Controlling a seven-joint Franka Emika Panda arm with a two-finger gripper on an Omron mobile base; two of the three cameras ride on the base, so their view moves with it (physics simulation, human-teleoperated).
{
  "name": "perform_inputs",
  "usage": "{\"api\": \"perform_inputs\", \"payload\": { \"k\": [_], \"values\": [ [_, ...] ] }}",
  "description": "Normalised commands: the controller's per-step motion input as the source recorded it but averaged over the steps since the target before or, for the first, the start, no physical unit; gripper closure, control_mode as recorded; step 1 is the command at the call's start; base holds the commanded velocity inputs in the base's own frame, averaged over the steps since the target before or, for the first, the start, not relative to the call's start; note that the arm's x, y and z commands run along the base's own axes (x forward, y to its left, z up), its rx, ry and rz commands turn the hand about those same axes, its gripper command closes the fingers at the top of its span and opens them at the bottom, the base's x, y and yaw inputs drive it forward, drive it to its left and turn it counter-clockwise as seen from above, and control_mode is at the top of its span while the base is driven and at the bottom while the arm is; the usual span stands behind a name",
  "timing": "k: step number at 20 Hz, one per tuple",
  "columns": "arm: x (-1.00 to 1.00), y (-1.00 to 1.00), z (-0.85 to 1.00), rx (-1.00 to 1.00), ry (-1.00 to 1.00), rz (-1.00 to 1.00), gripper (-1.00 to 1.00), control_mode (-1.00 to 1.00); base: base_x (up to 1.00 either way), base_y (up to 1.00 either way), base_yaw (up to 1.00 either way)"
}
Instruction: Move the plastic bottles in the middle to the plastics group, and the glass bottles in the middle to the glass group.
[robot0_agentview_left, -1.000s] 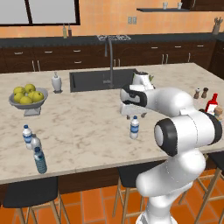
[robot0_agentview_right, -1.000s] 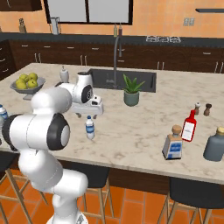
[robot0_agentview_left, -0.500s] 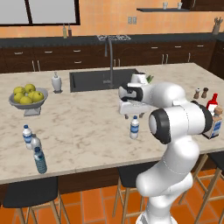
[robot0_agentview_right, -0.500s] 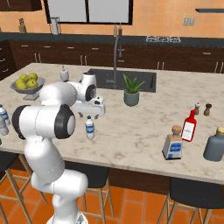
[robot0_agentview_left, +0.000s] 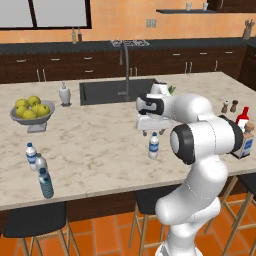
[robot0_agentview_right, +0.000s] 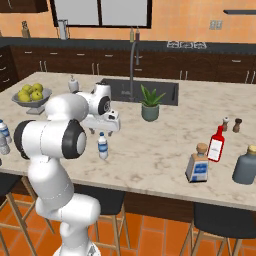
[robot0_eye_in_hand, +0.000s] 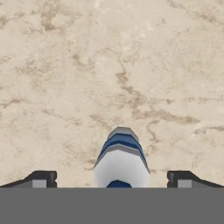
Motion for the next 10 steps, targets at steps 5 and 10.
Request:
{"api": "perform_inputs", "payload": {
  "k": [5, 10],
  "values": [
    [-0.03, -0.01, 0.0, 0.0, -0.01, 0.0, -1.0, -1.0, 0.0, 0.0, 0.0],
    [0.0, -0.01, -0.05, 0.0, -0.01, 0.0, -1.0, -1.0, 0.0, 0.0, 0.0]
  ]
}}
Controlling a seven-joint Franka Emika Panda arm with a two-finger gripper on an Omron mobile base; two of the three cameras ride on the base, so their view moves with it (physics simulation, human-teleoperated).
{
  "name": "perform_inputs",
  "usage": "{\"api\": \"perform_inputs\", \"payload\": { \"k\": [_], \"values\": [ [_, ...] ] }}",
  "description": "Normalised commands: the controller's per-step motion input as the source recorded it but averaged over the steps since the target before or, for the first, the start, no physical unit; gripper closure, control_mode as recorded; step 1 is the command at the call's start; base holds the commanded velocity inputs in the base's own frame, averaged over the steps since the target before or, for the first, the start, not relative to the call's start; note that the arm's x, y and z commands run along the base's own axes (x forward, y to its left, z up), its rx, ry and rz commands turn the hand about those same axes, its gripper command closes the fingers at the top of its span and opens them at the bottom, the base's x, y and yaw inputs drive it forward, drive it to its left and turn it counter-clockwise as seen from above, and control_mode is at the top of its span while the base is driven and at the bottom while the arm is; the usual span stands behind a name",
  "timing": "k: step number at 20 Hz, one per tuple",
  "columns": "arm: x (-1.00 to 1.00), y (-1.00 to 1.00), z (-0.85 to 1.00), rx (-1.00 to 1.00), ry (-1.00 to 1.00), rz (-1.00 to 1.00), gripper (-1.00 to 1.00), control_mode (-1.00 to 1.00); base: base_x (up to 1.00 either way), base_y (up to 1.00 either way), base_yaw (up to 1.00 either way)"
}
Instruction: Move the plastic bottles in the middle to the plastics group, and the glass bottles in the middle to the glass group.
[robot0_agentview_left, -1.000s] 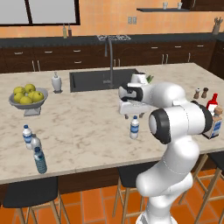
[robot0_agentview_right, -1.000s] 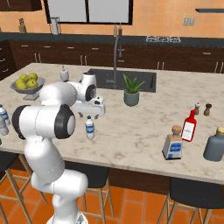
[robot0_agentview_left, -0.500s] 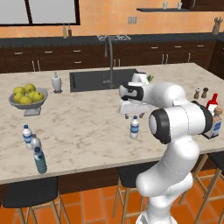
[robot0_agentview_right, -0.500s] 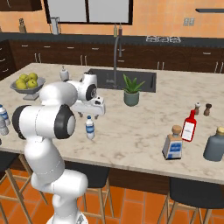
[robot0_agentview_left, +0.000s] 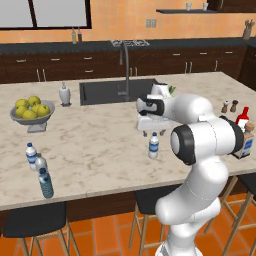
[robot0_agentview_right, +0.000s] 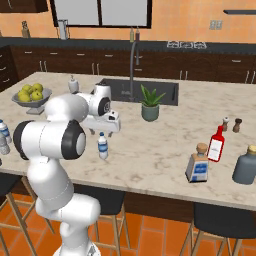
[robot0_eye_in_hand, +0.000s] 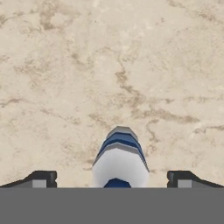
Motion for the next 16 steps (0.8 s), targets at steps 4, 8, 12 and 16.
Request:
{"api": "perform_inputs", "payload": {
  "k": [4, 8, 12, 16],
  "values": [
    [0.0, -0.07, -0.12, 0.0, -0.04, 0.0, -1.0, -1.0, 0.0, 0.0, 0.0],
    [0.0, -0.03, -0.11, 0.0, -0.03, 0.0, -1.0, -1.0, 0.0, 0.0, 0.0],
    [0.0, 0.0, -0.13, 0.0, 0.0, 0.0, -1.0, -1.0, 0.0, 0.0, 0.0],
    [0.0, 0.0, -0.11, 0.0, 0.0, 0.0, 1.0, -1.0, 0.0, 0.0, 0.0]
  ]
}}
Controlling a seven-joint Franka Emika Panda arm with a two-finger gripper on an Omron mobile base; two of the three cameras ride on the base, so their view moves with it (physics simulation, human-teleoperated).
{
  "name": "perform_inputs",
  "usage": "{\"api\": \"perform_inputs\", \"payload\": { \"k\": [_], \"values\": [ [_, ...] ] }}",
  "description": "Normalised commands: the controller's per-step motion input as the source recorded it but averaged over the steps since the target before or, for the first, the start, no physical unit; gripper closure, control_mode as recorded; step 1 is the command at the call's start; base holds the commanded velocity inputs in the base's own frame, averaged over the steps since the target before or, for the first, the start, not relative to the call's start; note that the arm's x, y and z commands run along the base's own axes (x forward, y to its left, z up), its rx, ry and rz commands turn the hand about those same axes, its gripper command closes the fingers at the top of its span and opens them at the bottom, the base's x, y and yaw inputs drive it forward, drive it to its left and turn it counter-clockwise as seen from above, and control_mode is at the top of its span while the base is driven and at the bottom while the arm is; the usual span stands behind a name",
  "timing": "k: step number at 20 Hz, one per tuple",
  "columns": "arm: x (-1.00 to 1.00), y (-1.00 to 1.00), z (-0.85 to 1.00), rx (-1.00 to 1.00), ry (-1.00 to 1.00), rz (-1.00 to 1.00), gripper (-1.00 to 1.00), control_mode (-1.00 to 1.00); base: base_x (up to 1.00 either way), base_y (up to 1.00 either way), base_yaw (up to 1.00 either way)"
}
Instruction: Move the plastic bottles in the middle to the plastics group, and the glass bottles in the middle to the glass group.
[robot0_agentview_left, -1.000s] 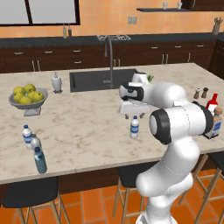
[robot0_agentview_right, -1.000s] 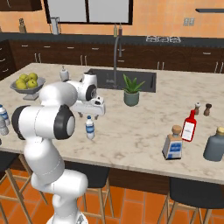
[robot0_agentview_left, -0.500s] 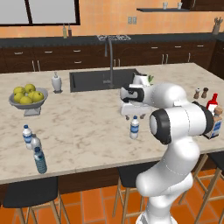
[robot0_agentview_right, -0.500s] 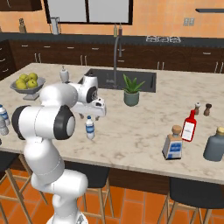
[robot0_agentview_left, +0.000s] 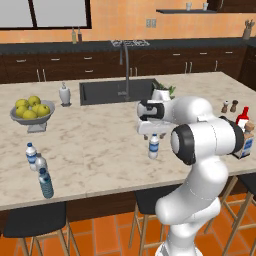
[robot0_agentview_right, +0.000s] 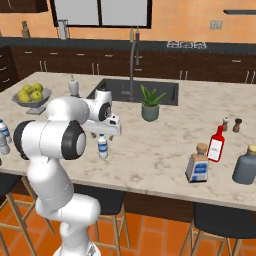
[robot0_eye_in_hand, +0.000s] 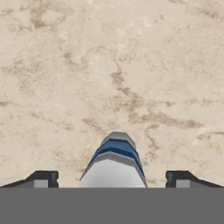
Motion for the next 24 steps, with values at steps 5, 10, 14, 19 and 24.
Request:
{"api": "perform_inputs", "payload": {
  "k": [5, 10, 14, 19, 24],
  "values": [
    [0.0, 0.0, -0.02, 0.0, 0.0, 0.0, 1.0, -1.0, 0.0, 0.0, 0.0],
    [0.02, 0.0, 0.0, 0.0, -0.01, 0.0, 1.0, -1.0, 0.0, 0.0, 0.0],
    [0.0, 0.01, 0.27, 0.0, -0.02, 0.04, 1.0, -1.0, 0.0, 0.0, 0.0],
    [-0.03, 0.52, 0.76, 0.0, 0.0, 0.14, 1.0, -1.0, 0.0, 0.0, 0.0],
    [-0.22, 1.0, 0.56, -0.01, 0.06, 0.29, 1.0, -1.0, 0.0, 0.0, 0.0]
  ]
}}
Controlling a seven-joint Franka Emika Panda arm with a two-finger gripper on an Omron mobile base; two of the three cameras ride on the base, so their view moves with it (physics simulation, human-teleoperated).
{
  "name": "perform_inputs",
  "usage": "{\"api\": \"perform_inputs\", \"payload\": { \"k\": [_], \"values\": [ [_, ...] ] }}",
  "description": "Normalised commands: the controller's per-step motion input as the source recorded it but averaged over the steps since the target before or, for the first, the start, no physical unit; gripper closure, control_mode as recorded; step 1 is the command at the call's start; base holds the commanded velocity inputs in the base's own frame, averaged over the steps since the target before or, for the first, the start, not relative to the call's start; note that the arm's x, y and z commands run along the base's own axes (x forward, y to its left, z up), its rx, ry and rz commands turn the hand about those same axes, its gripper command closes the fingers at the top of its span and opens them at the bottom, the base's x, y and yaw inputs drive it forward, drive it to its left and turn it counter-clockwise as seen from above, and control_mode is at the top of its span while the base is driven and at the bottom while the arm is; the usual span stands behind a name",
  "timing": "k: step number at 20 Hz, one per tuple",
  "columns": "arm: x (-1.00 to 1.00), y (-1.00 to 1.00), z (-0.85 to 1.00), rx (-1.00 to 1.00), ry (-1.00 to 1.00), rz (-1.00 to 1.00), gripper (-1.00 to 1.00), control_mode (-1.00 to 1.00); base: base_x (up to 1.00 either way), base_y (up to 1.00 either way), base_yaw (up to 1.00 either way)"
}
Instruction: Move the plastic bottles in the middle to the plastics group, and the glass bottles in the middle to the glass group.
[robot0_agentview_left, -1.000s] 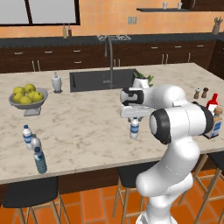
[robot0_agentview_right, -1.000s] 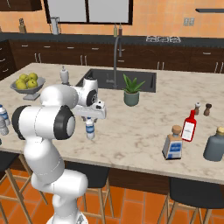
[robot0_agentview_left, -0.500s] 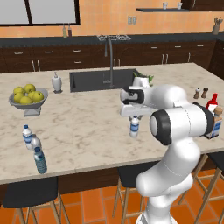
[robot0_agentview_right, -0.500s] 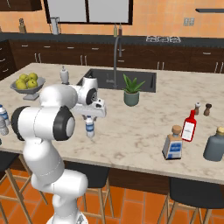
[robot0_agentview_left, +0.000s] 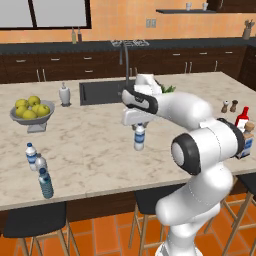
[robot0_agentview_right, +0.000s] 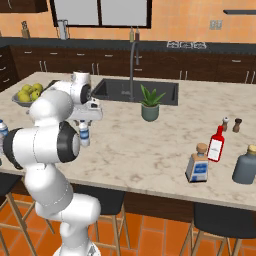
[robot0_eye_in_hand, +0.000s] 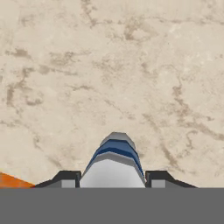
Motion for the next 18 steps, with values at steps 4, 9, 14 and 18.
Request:
{"api": "perform_inputs", "payload": {
  "k": [4, 9, 14, 18],
  "values": [
    [-0.39, 1.0, 0.33, 0.0, 0.06, 0.39, 1.0, -1.0, 0.0, 0.0, 0.0],
    [-0.26, 1.0, -0.01, 0.0, 0.0, 0.39, 1.0, -1.0, 0.0, 0.0, 0.0],
    [0.0, 0.76, -0.18, 0.0, 0.0, 0.4, 1.0, -1.0, 0.0, 0.0, 0.0],
    [0.0, 0.57, -0.2, 0.0, 0.0, 0.4, 1.0, -1.0, 0.0, 0.0, 0.0]
  ]
}}
